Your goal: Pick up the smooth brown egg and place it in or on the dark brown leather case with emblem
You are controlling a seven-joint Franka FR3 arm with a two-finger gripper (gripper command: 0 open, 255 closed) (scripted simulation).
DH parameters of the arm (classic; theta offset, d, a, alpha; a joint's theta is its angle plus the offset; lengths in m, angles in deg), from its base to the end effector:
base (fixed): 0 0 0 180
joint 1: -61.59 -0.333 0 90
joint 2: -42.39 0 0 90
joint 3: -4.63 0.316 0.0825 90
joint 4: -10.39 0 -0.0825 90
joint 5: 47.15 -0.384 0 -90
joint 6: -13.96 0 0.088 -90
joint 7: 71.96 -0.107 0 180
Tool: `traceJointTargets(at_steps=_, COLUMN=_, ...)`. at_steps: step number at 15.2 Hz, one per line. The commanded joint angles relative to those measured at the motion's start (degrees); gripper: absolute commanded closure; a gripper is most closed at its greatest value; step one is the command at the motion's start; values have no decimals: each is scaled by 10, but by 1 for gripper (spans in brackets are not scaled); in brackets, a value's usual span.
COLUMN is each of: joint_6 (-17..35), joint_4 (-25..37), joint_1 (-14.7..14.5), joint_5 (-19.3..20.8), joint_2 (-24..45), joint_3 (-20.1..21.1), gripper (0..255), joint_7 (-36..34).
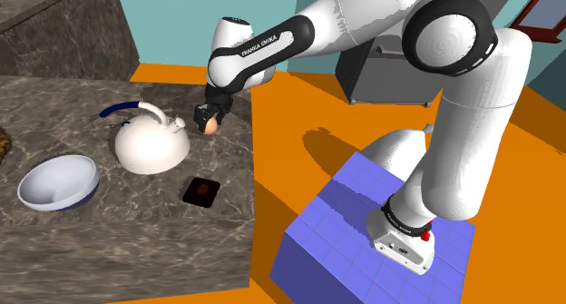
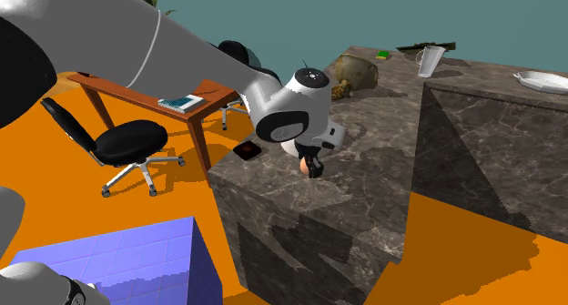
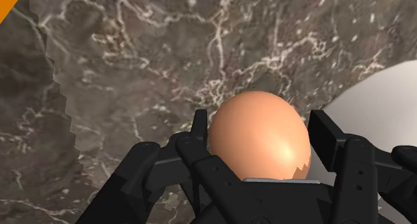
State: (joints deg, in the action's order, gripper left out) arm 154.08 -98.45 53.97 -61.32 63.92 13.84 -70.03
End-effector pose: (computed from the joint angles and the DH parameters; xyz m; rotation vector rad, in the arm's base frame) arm 0.6178 0.1803 0.3231 -2.8763 -0.1937 -0.2005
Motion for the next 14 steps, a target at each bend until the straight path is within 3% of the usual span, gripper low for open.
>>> traceJointTargets(at_steps=1, joint_6=0, joint_4=0, joint_1=0, joint_5=0, joint_2=0, joint_3=0, gripper=255, joint_7=0)
traceJointTargets(at_steps=8, joint_6=0, joint_4=0, joint_1=0, joint_5=0, joint_2=0, joint_3=0, gripper=255, joint_7=0)
traceJointTargets(at_steps=14, joint_6=-37, joint_4=13, joint_1=0, joint_5=4, joint_2=-25, joint_3=-1, gripper=255, joint_7=-9)
